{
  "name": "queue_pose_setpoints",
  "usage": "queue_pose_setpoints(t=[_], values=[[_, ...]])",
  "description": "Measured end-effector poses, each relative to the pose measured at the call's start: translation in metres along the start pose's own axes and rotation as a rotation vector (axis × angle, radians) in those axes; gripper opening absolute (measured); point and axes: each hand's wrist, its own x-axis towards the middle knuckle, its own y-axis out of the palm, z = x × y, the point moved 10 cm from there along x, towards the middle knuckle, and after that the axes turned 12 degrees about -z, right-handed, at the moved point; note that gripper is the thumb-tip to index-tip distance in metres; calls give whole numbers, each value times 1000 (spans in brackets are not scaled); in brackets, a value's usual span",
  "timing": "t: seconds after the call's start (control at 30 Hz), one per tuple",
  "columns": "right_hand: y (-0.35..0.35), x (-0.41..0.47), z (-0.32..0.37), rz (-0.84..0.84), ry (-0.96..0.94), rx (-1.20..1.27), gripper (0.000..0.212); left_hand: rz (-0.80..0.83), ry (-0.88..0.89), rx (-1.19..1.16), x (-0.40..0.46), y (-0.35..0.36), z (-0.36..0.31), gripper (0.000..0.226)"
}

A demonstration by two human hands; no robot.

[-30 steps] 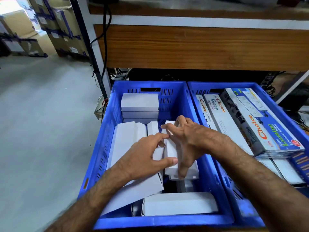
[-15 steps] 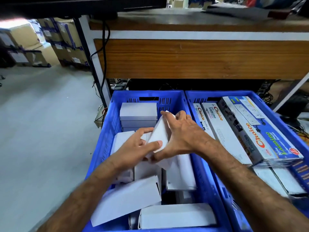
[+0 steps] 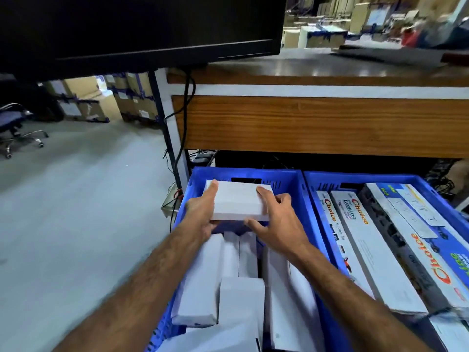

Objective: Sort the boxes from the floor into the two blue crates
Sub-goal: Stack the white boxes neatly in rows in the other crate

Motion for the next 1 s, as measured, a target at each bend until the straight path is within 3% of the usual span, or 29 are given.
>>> queue_pose_setpoints(t=[0.17, 0.3, 0.47, 0.57, 0.67, 0.73, 0.87, 1.0], values=[[31, 27, -14, -14, 86, -49, 75, -90, -47, -116, 34, 19, 5, 56], [45, 41, -15, -27, 59, -110, 73, -136, -114, -234, 46, 20, 19, 43], [50, 47, -8, -74, 8, -166, 71, -187, -102, -220, 41, 13, 26, 44], [52, 47, -5, -85, -7, -187, 71, -171, 46, -10, 33, 9, 19, 49], [55, 48, -3, -74, -7, -193, 71, -171, 494, 523, 16, 10, -13, 37], [57, 50, -2, -52, -1, -183, 71, -117, 759, 844, 9, 22, -22, 50], [54, 48, 3, -5, -22, -243, 73, -125, 867, 1188, 9, 24, -22, 61], [36, 26, 26, -44, -202, -381, 84, -146, 1081, 1406, -12, 21, -20, 71]])
